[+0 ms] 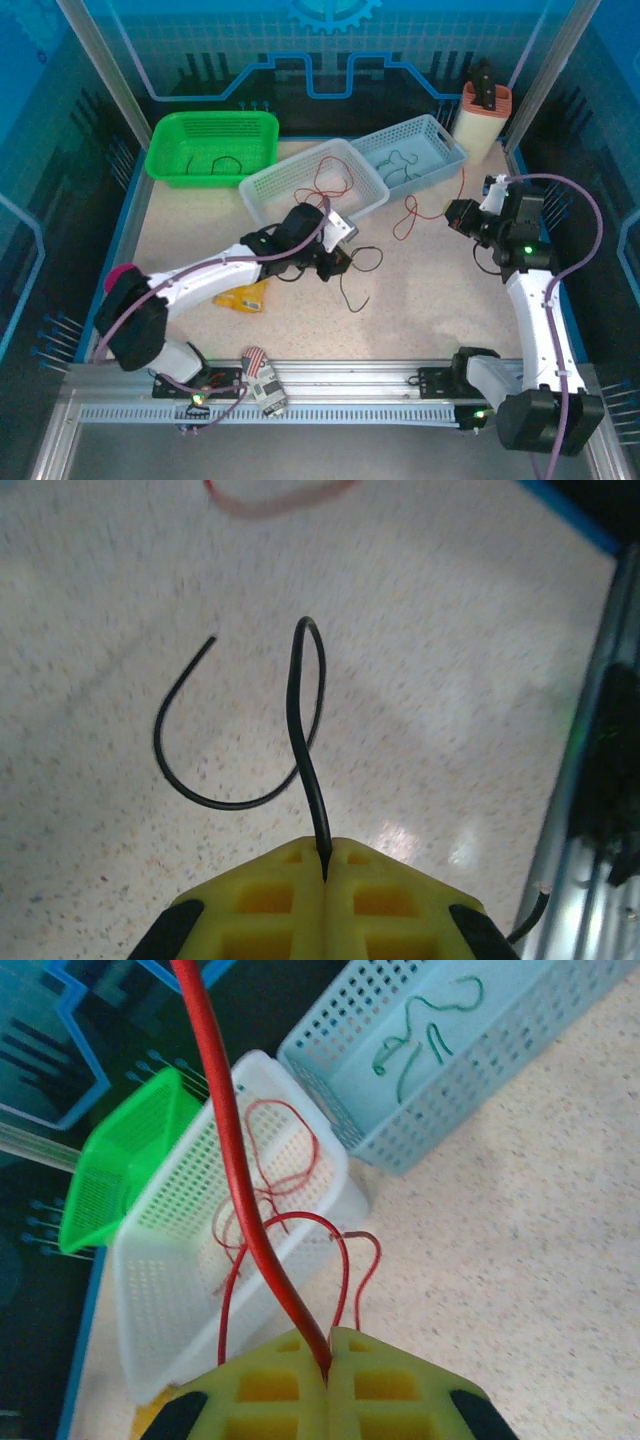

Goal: Untangle the cables

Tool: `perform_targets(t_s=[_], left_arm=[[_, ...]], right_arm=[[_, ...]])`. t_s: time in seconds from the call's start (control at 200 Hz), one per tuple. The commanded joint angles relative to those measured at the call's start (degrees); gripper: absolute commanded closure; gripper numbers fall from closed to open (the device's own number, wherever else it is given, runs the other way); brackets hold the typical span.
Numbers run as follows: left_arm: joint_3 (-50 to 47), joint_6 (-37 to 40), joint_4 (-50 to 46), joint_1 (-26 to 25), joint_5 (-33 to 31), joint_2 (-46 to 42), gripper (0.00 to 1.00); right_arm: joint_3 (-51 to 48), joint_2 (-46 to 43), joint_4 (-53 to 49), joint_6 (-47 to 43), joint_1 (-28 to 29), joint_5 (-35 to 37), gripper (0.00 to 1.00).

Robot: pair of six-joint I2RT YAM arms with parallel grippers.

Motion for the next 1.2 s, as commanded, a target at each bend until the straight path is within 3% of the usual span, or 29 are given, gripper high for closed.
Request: perform_targets(t_s=[0.0,0.38,0.67,1.01,1.196], left_arm=[[-0.17,-1.79,3.43,2.26,3.93,-4.27,1.00],[11.34,-8.36,6.08,17.80,10.51,-6.67,1.00],[18.24,-11.51,9.93,30.15,9.31,-5.08,1.00],[24.44,-13.69,13.11,42.93,9.39,2.33,1.00],[27.40,-14.24,12.16,47.99,5.55,8.53,1.00]], right_arm=[[-3.37,-0.09,-4.74,-3.85,0.10,1.04,1.00],[-11.27,5.35,-4.15,-4.42,1.09,-0.44,1.00],[-12.51,10.53,-8.59,-6.34,2.21,8.90,0.97],[-11.66,13.11,-8.42,-5.22,2.46,8.93,0.95],[-10.89,13.68,-9.26,-5.10,2.96,9.17,0.94]])
